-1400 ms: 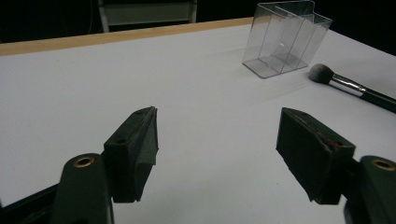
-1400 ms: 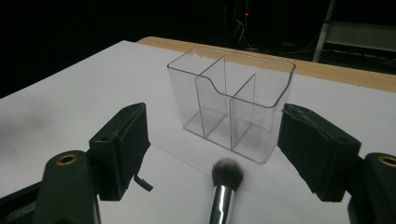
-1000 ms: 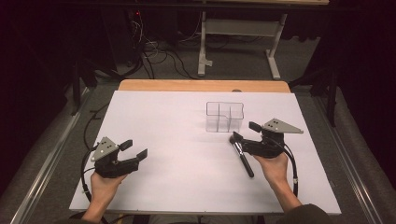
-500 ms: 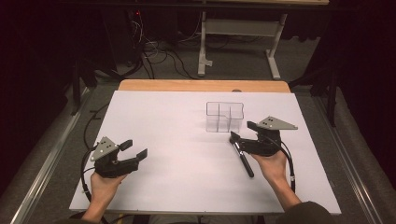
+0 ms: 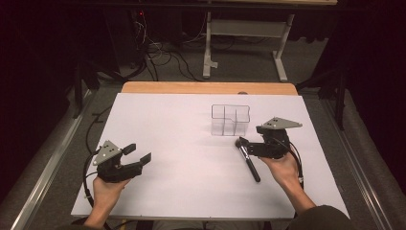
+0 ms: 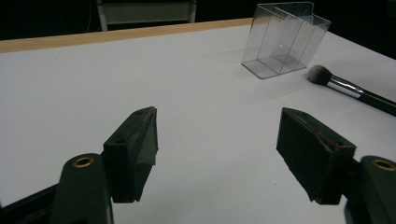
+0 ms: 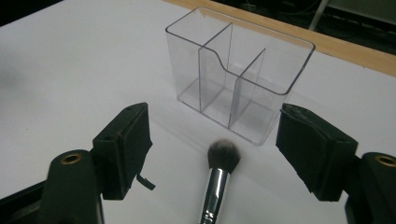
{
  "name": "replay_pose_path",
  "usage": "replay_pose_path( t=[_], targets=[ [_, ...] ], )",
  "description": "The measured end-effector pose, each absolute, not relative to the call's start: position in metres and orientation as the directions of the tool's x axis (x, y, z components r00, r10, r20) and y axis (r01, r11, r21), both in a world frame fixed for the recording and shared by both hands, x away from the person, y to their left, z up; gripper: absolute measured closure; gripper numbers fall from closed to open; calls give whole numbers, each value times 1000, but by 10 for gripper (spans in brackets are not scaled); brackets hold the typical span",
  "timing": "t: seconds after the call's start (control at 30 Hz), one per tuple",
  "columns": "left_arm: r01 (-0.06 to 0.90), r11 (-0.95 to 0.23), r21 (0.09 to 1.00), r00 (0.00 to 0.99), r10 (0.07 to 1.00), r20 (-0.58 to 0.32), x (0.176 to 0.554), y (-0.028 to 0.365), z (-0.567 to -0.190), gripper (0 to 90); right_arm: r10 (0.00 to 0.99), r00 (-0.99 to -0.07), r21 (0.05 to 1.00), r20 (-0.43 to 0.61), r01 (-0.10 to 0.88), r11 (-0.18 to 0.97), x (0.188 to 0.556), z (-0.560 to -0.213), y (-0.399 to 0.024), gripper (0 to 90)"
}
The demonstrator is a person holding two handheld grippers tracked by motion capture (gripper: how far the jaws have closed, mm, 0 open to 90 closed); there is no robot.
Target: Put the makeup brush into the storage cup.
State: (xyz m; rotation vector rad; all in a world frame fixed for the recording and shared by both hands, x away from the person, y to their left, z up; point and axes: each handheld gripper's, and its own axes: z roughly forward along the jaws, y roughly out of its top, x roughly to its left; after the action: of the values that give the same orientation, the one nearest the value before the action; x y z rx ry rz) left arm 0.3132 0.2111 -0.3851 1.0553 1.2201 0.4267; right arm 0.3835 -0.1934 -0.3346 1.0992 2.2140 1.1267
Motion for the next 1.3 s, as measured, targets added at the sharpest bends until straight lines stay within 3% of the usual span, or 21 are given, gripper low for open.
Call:
replay_pose_path(
  t=[1.3],
  targets=[
    [250, 481, 840, 347, 766, -542, 312, 211, -385, 291, 814, -581, 455, -6, 723, 520, 409, -331, -175, 407]
  ],
)
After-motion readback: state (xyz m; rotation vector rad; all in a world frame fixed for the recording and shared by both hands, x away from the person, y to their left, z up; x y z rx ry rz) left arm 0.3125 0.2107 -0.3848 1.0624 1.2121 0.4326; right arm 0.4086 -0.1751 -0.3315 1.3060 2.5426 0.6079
